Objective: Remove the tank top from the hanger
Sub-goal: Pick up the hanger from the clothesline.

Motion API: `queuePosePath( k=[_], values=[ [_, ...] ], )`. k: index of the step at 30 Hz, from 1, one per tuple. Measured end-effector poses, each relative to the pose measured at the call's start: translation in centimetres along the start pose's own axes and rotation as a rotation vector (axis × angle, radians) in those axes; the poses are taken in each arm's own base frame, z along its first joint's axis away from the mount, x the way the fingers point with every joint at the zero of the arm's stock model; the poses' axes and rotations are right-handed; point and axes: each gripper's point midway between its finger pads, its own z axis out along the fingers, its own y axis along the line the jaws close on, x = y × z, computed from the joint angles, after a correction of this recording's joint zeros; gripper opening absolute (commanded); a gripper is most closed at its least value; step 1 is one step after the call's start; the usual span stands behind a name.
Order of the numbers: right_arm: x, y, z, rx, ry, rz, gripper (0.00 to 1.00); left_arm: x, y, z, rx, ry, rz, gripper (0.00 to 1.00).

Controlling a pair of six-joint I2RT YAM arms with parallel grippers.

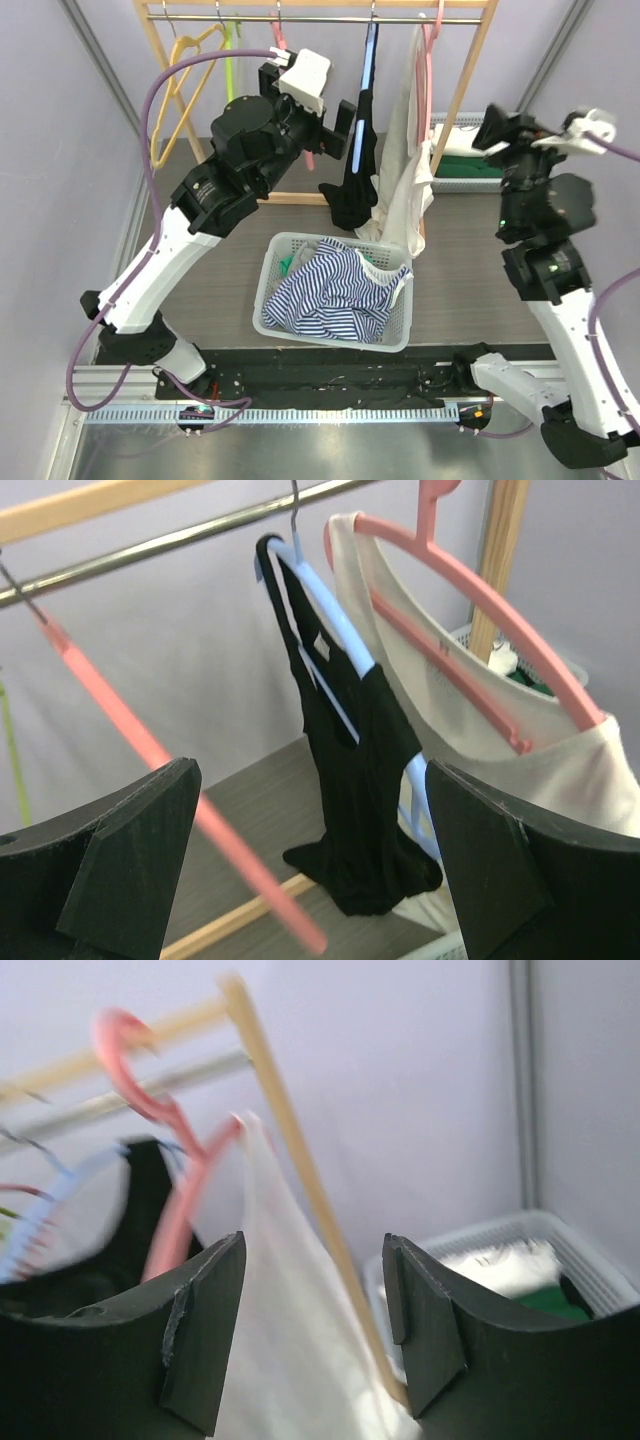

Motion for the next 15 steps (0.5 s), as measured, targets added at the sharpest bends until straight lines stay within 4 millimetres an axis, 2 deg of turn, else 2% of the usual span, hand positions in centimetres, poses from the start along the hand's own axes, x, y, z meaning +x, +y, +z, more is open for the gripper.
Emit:
queuePosePath(
  k=[3,4,6,8,11,12,15],
  values=[
    [-7.2,4.4,-0.2,-0.111,-0.090,0.069,0.71,0.7,0.7,-1.0,-0.020,0.020,0.013,1.00],
    [-8.9,5.9,-0.3,-0.149,-0.110,0.089,0.72,0.7,1.0,-1.4,-0.027,0.020,0.018,1.00],
    [-10.4,8.5,-0.2,-0.204,-0.111,0.089,0.77,1.0,1.7,-2.4,-0.042,0.026,0.035,1.00],
    [-10.4,11.3,0.4,-0.248,-0.083,0.066,0.79,1.0,2.4,-3.5,-0.056,0.025,0.048,1.00],
    [-8.6,15.1,2.1,-0.283,-0.023,0.006,0.84,0.9,3.4,-5.1,-0.069,0.024,0.068,1.00],
    [-7.6,16.3,2.7,-0.290,0.000,-0.017,0.86,0.8,3.6,-5.4,-0.070,0.023,0.072,1.00],
    [-3.0,19.7,4.5,-0.312,0.098,-0.110,0.86,1.2,4.2,-6.6,-0.069,0.031,0.092,1.00]
  ],
)
